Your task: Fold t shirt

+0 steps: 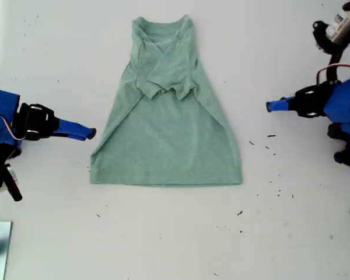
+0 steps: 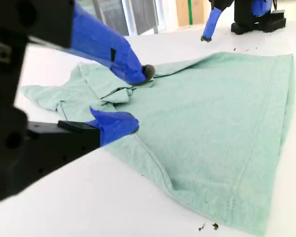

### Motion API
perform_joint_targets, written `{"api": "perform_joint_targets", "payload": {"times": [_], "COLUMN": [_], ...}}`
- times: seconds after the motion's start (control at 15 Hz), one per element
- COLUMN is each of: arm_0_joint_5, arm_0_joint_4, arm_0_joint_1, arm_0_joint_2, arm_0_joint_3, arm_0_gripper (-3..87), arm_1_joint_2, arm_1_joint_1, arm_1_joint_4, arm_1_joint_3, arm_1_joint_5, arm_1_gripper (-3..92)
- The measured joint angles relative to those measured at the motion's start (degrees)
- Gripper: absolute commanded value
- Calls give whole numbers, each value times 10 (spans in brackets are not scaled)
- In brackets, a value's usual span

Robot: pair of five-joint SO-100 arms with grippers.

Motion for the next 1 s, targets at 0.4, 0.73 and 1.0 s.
{"api": "perform_joint_targets", "payload": {"times": [0.4,0.73,1.0], "arm_0_joint_5": [0,0,0], "arm_0_joint_4": [0,0,0], "arm_0_joint_1": [0,0,0], "arm_0_joint_2": [0,0,0], "arm_0_joint_3": [0,0,0], "arm_0_gripper": [119,119,334], "arm_1_joint_2": [0,0,0], "arm_1_joint_1": [16,-5,-15], "arm_1_joint_4": [0,0,0], "arm_1_joint_3": [0,0,0], "arm_1_joint_5": [2,161,304], "arm_1_gripper": [145,144,18]}}
